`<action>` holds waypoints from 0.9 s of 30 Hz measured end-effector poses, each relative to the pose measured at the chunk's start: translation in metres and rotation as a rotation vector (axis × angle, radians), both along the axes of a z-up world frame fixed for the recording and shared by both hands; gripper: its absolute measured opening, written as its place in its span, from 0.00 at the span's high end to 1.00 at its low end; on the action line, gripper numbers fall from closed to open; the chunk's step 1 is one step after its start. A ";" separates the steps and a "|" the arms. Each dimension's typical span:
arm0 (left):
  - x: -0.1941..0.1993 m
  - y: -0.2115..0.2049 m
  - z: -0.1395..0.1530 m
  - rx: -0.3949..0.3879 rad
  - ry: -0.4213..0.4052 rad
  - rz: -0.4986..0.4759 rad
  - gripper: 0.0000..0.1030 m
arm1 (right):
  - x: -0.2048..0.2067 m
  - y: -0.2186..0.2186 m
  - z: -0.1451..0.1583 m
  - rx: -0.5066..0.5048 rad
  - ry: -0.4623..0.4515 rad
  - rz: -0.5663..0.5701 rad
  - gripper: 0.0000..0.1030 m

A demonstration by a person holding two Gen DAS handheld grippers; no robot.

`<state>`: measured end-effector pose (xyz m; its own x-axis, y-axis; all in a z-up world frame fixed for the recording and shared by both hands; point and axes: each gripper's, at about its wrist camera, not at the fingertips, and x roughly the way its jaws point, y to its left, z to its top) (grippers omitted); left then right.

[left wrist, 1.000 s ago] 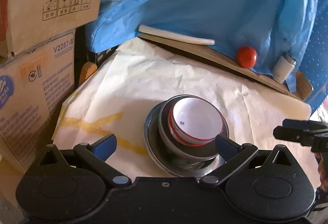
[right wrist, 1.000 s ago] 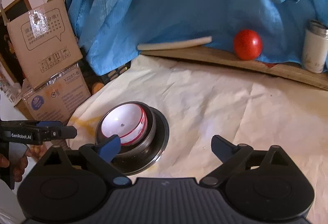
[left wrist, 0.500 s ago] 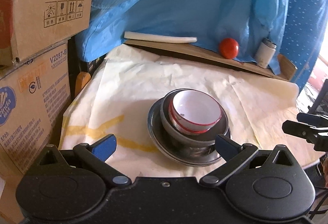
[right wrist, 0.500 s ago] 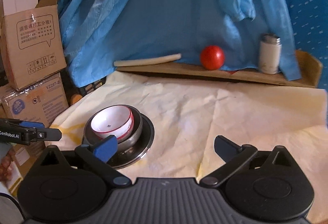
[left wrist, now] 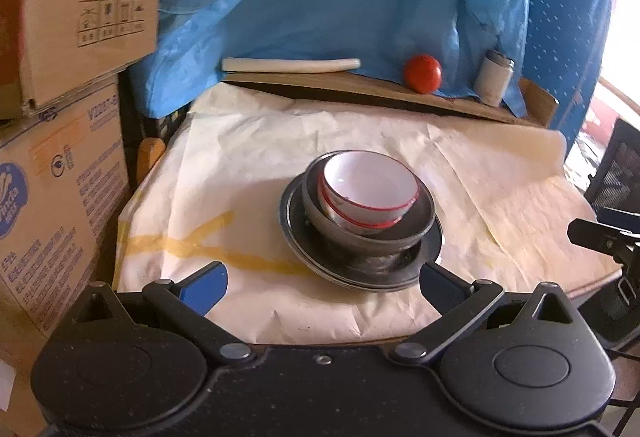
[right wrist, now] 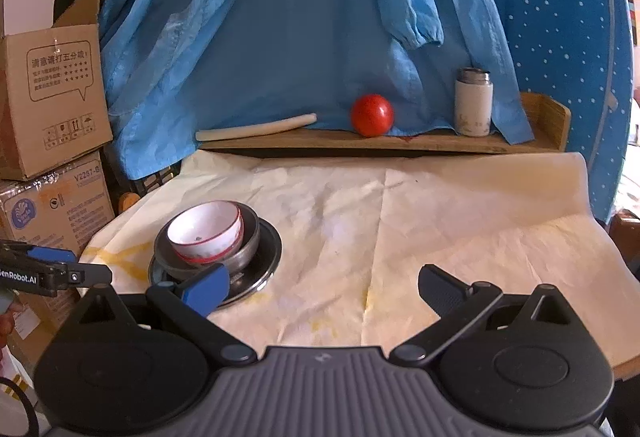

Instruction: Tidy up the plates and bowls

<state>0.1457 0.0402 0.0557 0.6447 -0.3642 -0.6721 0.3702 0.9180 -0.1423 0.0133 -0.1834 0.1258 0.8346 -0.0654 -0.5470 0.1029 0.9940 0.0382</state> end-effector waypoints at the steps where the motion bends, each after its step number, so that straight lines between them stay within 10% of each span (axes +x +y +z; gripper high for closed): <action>1: -0.001 -0.001 -0.001 0.002 -0.001 -0.008 0.01 | -0.002 0.000 -0.001 0.002 0.002 -0.003 0.00; 27: -0.019 -0.003 -0.001 0.014 -0.008 -0.047 0.01 | -0.021 0.006 -0.005 0.015 0.021 0.010 0.00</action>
